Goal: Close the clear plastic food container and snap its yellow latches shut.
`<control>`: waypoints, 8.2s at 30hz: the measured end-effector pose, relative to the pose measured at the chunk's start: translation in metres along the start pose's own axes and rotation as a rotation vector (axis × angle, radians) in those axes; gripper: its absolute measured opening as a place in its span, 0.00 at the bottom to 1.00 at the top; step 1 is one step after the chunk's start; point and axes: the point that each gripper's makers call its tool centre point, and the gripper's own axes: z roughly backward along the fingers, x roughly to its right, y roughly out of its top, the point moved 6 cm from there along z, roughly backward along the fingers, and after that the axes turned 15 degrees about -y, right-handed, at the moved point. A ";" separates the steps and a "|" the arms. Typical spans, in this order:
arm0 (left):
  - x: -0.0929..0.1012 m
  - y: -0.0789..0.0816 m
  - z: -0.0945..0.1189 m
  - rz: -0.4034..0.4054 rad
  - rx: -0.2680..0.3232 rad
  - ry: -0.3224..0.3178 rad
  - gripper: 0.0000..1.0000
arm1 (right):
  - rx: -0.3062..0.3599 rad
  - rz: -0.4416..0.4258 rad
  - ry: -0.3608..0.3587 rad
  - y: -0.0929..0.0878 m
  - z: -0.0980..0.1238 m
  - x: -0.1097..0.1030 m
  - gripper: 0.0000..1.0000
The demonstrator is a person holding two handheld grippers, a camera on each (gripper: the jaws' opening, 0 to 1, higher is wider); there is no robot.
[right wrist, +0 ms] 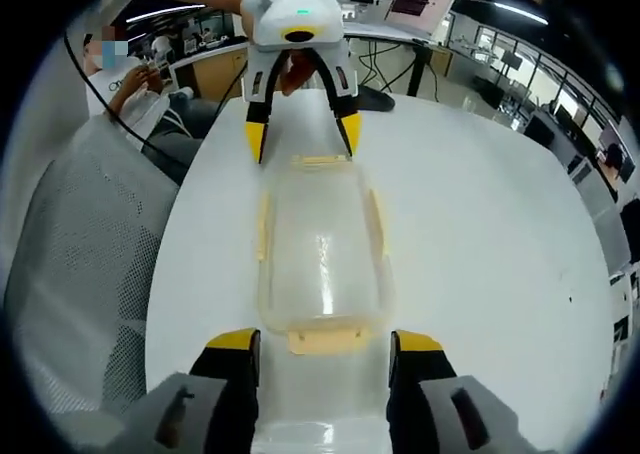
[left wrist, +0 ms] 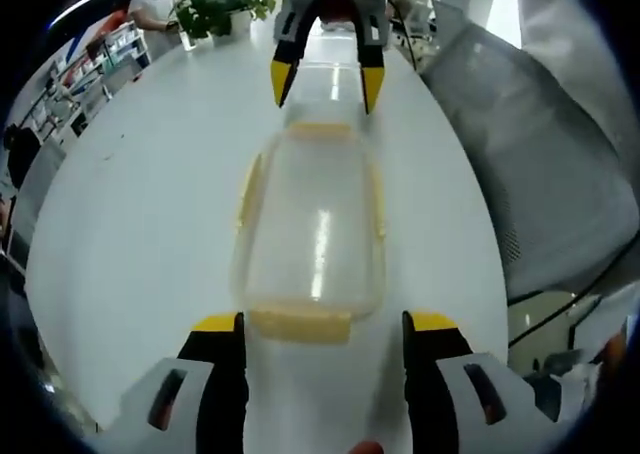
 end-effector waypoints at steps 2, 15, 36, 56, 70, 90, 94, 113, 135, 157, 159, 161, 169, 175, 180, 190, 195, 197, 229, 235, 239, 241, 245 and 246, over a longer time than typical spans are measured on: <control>0.000 0.000 -0.001 0.008 0.005 -0.012 0.59 | -0.005 0.009 0.004 0.000 -0.001 0.000 0.44; -0.006 -0.003 -0.004 -0.017 -0.032 -0.023 0.52 | -0.028 0.015 0.024 -0.002 -0.009 0.001 0.44; -0.011 -0.003 -0.007 -0.047 -0.056 -0.012 0.46 | -0.053 0.069 0.027 -0.006 -0.021 -0.003 0.44; -0.013 -0.002 -0.007 -0.044 -0.046 -0.007 0.39 | -0.058 0.071 0.038 -0.009 -0.027 -0.004 0.45; -0.012 -0.001 -0.009 -0.043 -0.072 0.004 0.37 | -0.067 0.080 0.033 -0.010 -0.026 -0.005 0.36; 0.000 -0.002 -0.003 -0.041 -0.089 -0.006 0.36 | -0.031 0.085 0.068 -0.003 -0.017 -0.008 0.35; 0.004 0.001 0.004 -0.041 -0.095 0.002 0.36 | -0.015 0.085 0.066 0.002 -0.011 -0.006 0.35; 0.013 0.028 0.035 -0.041 -0.111 0.018 0.36 | 0.008 0.097 0.065 0.014 0.023 0.006 0.35; 0.029 0.090 0.047 -0.052 -0.136 0.024 0.36 | 0.020 0.121 0.034 -0.007 0.081 0.016 0.35; 0.029 0.162 0.021 -0.068 -0.138 0.030 0.36 | 0.035 0.099 0.022 -0.068 0.129 0.029 0.35; 0.029 0.170 0.017 -0.067 -0.135 0.029 0.36 | 0.034 0.098 0.021 -0.074 0.132 0.029 0.35; 0.028 0.177 0.013 -0.072 -0.134 0.030 0.36 | 0.033 0.095 0.019 -0.081 0.136 0.030 0.35; 0.025 0.198 -0.003 -0.077 -0.128 0.042 0.35 | 0.031 0.099 0.005 -0.104 0.147 0.034 0.35; 0.020 0.212 -0.011 -0.086 -0.132 0.047 0.35 | 0.029 0.097 -0.002 -0.121 0.154 0.040 0.35; 0.016 0.224 -0.021 -0.092 -0.131 0.047 0.36 | 0.025 0.092 0.006 -0.133 0.157 0.045 0.35; 0.006 0.240 -0.045 -0.093 -0.131 0.035 0.36 | 0.005 0.089 0.013 -0.159 0.160 0.051 0.35; 0.003 0.244 -0.054 -0.095 -0.130 0.033 0.36 | -0.004 0.088 0.015 -0.170 0.159 0.051 0.35; 0.002 0.245 -0.056 -0.097 -0.128 0.032 0.36 | -0.007 0.084 0.016 -0.173 0.158 0.051 0.35; -0.003 0.242 -0.084 -0.087 -0.149 0.028 0.36 | -0.028 0.099 0.019 -0.194 0.140 0.046 0.36; -0.003 0.242 -0.084 -0.082 -0.144 0.020 0.36 | -0.032 0.099 0.024 -0.195 0.138 0.045 0.36; -0.004 0.241 -0.084 -0.078 -0.142 0.019 0.36 | -0.029 0.105 0.021 -0.196 0.137 0.045 0.36; -0.004 0.242 -0.084 -0.078 -0.140 0.018 0.36 | -0.030 0.100 0.024 -0.196 0.136 0.045 0.36; -0.004 0.240 -0.086 -0.079 -0.142 0.017 0.36 | -0.028 0.098 0.025 -0.197 0.135 0.045 0.36; -0.004 0.240 -0.086 -0.081 -0.144 0.017 0.36 | -0.027 0.099 0.026 -0.197 0.135 0.045 0.36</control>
